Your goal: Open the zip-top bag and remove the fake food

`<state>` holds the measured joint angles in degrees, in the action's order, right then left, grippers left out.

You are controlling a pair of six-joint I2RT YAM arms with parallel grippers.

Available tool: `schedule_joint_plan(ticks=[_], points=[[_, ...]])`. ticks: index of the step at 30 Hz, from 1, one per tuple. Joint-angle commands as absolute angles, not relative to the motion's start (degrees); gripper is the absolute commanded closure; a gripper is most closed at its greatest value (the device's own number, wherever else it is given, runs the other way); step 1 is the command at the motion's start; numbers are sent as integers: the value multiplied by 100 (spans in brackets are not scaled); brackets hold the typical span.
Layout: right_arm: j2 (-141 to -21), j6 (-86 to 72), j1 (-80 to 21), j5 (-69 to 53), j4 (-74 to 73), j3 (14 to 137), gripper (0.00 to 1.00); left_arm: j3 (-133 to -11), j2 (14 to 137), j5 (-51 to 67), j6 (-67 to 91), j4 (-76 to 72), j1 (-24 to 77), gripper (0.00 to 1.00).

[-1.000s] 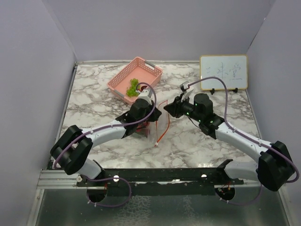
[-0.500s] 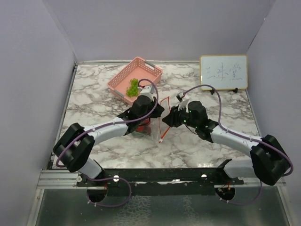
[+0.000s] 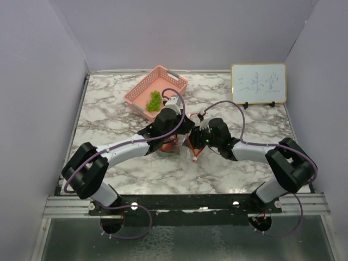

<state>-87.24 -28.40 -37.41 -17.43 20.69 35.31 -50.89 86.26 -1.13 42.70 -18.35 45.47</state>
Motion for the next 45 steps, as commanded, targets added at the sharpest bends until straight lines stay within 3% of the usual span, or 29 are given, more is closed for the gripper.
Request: schedule_joint_plan(ticks=[1, 14, 20, 27, 32, 38, 45], points=[[-9200, -3284, -3753, -2381, 3146, 3688, 61, -5064, 8443, 126, 4420, -2127, 4643, 100], [-10308, -4071, -3762, -3442, 4718, 3731, 34, -4843, 8079, 21, 4374, -1997, 4669, 100], [-10603, -3739, -4023, -3146, 4035, 4026, 30, -4847, 8134, 8, 4363, -1982, 4673, 100], [-10880, -3649, -4219, -3047, 3869, 4178, 37, -4845, 8160, -7, 4354, -1966, 4669, 100], [-10865, -3608, -4246, -2901, 3649, 4133, 55, -4804, 8080, -108, 4294, -1867, 4668, 100], [-10541, -3615, -4246, -2633, 3397, 3990, 68, -4751, 7972, -234, 4231, -1784, 4667, 100], [-9879, -3568, -4243, -2341, 3065, 3832, 69, -4677, 7788, -506, 4136, -1586, 4663, 100]])
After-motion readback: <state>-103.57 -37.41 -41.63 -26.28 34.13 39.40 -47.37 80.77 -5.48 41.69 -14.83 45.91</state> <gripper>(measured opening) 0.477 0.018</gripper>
